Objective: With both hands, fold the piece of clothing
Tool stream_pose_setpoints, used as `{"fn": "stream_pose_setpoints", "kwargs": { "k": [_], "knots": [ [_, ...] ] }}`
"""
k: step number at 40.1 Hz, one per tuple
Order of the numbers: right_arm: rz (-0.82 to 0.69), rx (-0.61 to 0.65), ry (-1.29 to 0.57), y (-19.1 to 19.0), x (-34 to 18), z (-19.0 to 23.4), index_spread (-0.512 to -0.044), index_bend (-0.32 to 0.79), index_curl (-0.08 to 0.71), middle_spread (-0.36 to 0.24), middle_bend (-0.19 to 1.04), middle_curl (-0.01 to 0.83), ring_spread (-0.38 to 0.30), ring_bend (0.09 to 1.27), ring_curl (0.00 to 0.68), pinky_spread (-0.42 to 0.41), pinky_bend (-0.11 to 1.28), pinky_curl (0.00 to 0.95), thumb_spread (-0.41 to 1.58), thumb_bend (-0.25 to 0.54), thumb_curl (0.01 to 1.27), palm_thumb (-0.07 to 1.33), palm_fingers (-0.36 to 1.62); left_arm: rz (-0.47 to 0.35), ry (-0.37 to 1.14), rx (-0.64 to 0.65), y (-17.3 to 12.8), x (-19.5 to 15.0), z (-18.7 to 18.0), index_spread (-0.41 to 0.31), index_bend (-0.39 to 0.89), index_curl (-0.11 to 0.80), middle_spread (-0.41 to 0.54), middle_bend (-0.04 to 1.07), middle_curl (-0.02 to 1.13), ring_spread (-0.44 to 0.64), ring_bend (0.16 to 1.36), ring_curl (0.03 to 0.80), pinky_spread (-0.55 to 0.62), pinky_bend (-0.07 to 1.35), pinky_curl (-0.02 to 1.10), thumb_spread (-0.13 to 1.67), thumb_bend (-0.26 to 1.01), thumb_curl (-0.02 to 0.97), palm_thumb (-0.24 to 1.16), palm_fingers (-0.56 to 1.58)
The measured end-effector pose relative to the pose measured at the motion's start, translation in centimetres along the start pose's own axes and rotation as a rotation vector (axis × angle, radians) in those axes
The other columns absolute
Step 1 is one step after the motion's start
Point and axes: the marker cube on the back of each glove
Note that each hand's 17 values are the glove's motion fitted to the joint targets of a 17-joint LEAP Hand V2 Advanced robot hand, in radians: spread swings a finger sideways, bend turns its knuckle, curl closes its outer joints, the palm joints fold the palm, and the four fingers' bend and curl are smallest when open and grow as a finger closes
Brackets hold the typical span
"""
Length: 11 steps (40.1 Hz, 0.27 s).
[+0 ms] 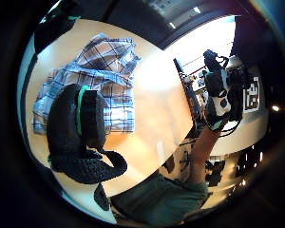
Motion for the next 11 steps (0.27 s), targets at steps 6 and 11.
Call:
{"fn": "stream_pose_setpoints", "kwargs": {
  "k": [6, 11],
  "knots": [
    [0.000, -0.008, -0.004, 0.4, 0.1, -1.2, -0.306, 0.19, 0.414, 0.038, 0.14, 0.230, 0.136, 0.21, 0.296, 0.299, 0.47, 0.345, 1.31, 0.114, 0.45, 0.78, 0.34, 0.007, -0.054, 0.069, -0.6, -1.0, -0.1, -0.136, 0.17, 0.394, -0.052, 0.20, 0.41, 0.19, 0.37, 0.313, 0.38, 0.18, 0.28, 1.34, -0.01, 0.327, 0.41, 0.53],
    [0.003, -0.015, -0.003, 1.2, -0.2, -3.0, -0.307, 0.20, 0.415, 0.038, 0.14, 0.230, 0.142, 0.21, 0.298, 0.299, 0.47, 0.347, 1.32, 0.090, 0.46, 0.76, 0.34, 0.029, -0.050, 0.082, -0.1, -0.2, -1.0, -0.138, 0.17, 0.399, -0.052, 0.20, 0.41, 0.19, 0.37, 0.316, 0.38, 0.18, 0.28, 1.34, -0.01, 0.326, 0.41, 0.54]
  ]
}}
